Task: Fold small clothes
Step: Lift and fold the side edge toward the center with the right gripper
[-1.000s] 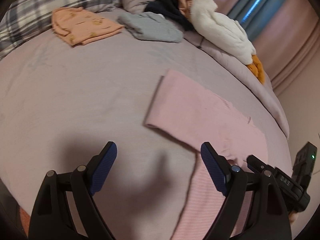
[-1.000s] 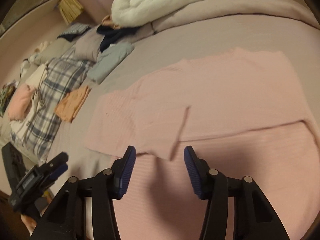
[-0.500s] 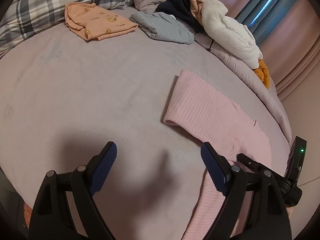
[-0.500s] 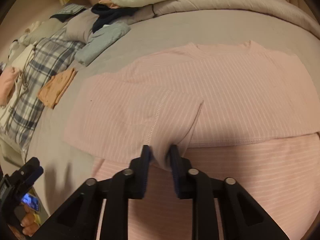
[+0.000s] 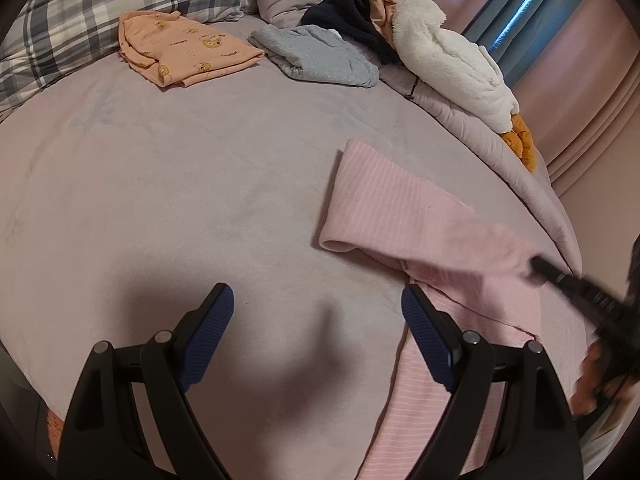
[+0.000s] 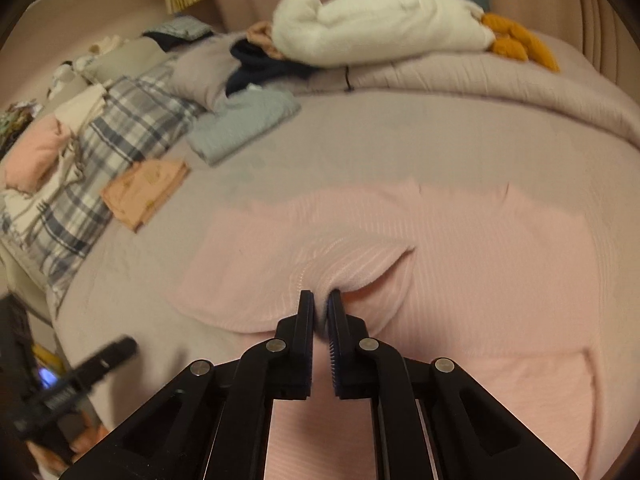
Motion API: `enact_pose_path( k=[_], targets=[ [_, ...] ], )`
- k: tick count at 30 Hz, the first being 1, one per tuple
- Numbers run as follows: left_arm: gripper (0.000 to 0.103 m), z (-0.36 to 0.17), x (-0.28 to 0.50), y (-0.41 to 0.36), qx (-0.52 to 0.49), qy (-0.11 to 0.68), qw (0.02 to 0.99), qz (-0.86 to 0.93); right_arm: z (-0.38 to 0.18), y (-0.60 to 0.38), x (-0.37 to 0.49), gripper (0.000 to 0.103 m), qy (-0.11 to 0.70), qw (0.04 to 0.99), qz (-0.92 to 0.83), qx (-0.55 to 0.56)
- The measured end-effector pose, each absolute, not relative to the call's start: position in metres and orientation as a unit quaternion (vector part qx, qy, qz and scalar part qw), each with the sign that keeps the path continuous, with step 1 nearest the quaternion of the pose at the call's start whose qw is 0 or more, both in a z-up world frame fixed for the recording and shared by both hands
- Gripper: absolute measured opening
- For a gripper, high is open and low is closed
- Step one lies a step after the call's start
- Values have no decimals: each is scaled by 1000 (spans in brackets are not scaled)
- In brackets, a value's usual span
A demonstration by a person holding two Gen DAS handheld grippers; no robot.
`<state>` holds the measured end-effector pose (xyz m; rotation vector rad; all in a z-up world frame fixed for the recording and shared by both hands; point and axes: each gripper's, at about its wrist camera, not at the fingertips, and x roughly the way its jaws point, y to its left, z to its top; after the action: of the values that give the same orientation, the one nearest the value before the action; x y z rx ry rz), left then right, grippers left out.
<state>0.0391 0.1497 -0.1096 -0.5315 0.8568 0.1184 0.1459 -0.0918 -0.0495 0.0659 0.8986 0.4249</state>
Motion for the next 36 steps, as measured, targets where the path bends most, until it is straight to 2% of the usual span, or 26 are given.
enact_pose_path(
  k=[11,23,27,31,36],
  targets=[
    [86,-101,51,146,-250,404,878,52,29,-105,155,8,343,919,195,-4],
    [84,-84,93,127,-238,393,888,20,46,-139,163,8,325,932,160,8],
    [70,-87,112,114,-236,403,884,-3,42,-150,164,8,332,931,152,13],
    [49,-96,135,96,-212,425,880,-28,38,-158,166,8,338,930,142,13],
    [41,-111,155,78,-185,453,871,-41,29,-172,171,8,350,928,126,17]
  ],
)
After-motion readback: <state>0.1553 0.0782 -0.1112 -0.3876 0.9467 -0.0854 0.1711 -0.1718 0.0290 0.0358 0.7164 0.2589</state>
